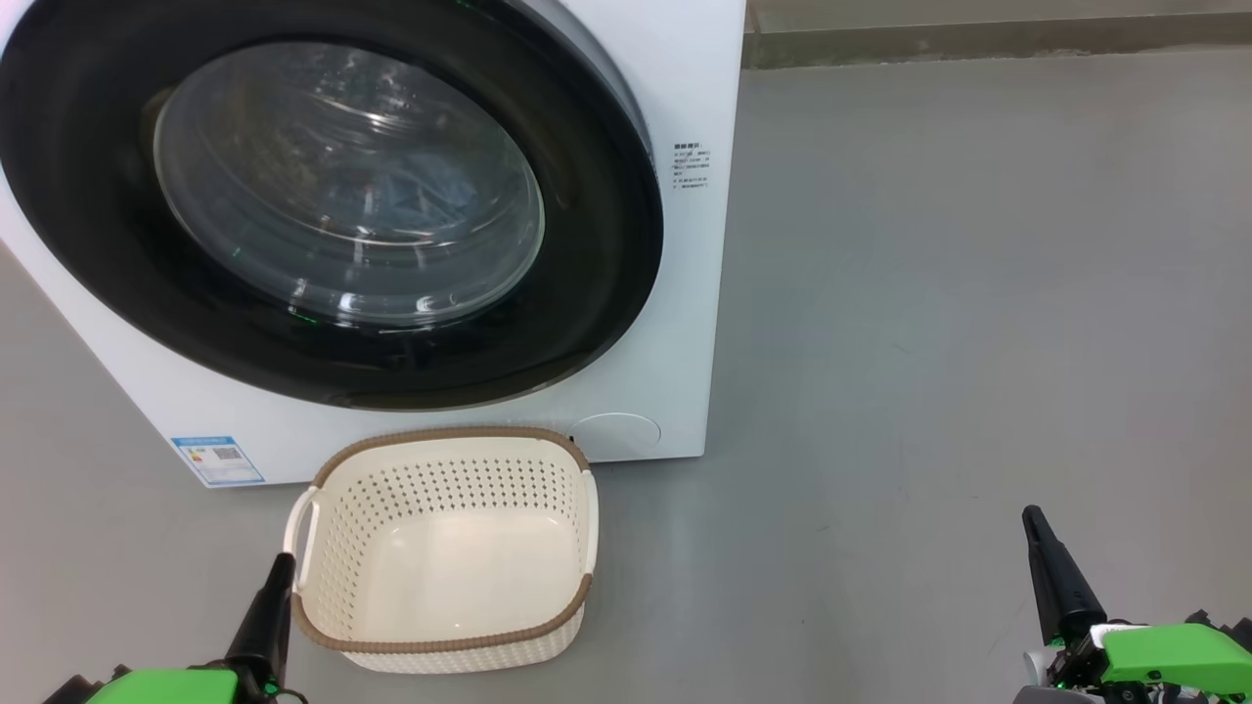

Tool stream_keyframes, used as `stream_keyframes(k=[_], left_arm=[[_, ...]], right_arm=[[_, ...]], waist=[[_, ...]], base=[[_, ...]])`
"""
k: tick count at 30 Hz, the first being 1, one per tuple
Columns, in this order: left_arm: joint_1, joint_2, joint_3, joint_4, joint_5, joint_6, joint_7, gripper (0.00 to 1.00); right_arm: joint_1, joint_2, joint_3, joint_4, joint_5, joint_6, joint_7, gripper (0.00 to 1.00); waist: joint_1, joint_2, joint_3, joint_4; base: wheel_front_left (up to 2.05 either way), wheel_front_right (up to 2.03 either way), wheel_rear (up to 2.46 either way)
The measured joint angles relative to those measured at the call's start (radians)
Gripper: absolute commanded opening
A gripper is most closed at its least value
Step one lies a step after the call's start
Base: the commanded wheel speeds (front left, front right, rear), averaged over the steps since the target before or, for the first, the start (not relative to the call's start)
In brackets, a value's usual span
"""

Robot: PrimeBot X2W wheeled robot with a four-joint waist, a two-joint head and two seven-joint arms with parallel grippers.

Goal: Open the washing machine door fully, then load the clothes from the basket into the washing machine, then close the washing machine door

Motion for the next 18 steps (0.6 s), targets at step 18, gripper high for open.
stream_keyframes(k=[18], left_arm=[[-0.001,-0.002,0.002,0.0,-0.001,0.0,0.0,0.0]], right_arm=[[0.0,0.002,-0.002,-0.001,0.008,0.0,0.0,0.0]], waist=[[0.0,0.0,0.0,0.0]], base=[[0.0,0.0,0.0]])
